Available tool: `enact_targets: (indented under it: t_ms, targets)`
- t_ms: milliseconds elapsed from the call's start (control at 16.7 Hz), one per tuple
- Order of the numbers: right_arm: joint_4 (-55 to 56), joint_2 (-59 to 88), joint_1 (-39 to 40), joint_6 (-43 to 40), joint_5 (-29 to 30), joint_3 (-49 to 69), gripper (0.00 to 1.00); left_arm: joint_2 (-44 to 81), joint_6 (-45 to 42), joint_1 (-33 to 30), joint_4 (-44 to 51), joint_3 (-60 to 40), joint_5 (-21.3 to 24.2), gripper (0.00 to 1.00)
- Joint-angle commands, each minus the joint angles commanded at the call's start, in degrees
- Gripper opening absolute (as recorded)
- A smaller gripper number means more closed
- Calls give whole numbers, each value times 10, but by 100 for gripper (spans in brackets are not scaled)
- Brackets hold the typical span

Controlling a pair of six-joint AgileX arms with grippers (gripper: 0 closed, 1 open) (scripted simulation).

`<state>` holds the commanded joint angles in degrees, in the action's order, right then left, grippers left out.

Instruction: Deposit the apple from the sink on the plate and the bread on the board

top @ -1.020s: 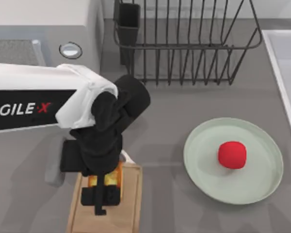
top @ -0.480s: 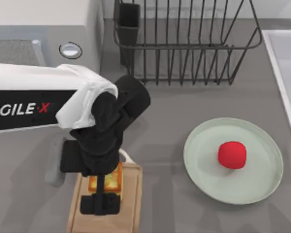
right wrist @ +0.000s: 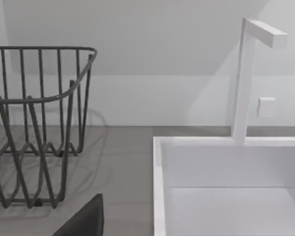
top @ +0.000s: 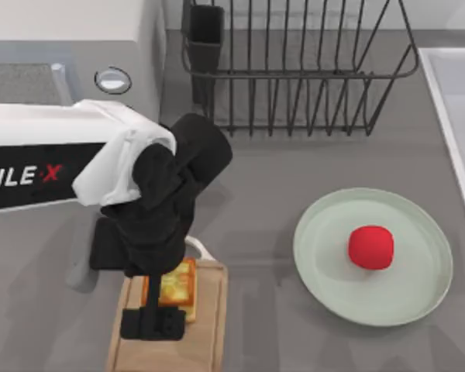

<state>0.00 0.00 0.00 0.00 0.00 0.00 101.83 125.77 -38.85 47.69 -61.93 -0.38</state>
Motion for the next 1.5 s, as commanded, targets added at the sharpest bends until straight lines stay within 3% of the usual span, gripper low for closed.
enact_targets:
  t_ms: [240,480,1200,1500]
  targets:
    - [0,0,0,0,0,0,100,-90,-108,34,-42,53,0,100]
    - [0,0,0,0,0,0,100,-226,-278,88,-106,136,-1,100]
    - [0,0,0,0,0,0,100,-774,-975,300,-359,473,-2,100]
    - [0,0,0,0,0,0,100,-958,-1188,365,-444,579,1,100]
